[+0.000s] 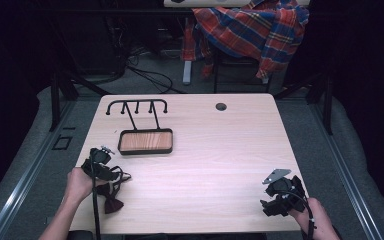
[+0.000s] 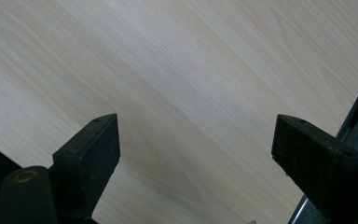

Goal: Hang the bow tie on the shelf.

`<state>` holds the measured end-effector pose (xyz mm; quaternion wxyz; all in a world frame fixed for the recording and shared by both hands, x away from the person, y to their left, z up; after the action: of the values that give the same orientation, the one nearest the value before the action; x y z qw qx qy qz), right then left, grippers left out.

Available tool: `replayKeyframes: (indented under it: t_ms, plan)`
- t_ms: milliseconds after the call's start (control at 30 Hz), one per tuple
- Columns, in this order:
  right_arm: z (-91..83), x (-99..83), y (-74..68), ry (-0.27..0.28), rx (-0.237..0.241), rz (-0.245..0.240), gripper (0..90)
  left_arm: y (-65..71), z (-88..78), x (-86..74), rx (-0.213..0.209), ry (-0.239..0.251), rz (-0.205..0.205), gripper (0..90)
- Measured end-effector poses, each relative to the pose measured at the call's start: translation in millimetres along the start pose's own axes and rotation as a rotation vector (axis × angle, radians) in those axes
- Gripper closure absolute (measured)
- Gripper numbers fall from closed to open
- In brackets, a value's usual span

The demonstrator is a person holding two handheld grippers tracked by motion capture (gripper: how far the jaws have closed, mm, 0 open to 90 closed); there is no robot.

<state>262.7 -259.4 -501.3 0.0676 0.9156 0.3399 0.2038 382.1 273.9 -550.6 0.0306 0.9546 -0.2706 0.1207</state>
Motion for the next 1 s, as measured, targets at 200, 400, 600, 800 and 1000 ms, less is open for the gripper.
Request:
replayKeyframes:
  t_ms: [200,400,600,800,1000]
  plan:
    - [0.3,-0.2,0.0,0.003,0.005,0.004,15.0,-2.1,1.4,-0.6,0.006,-0.002,-0.005,62.3]
    - [-0.1,-0.1,0.0,0.000,0.002,0.002,15.0,-3.6,1.4,-2.1,0.005,-0.002,-0.009,71.6]
    - [0.5,0.6,1.0,-0.006,0.008,0.010,15.0,-2.6,0.3,-2.0,0.014,-0.001,-0.012,80.6]
    - [0.7,0.2,1.1,-0.001,0.008,0.013,15.0,-5.6,-2.1,-6.0,0.023,0.019,-0.029,86.4]
    - [1.0,0.2,1.7,0.006,0.012,0.021,15.1,-6.0,-12.4,-10.5,0.030,0.075,-0.057,87.5]
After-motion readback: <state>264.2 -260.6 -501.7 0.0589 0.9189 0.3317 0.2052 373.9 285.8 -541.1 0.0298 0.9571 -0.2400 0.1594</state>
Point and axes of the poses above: each handheld gripper's, and its own axes: z roughly forward along the jaws, x roughly out of its top, y roughly to its right, the point moved 1 cm from there along z, roughly forward along the jaws, and after that the axes turned 4 degrees about -y, right-handed, at the moved point
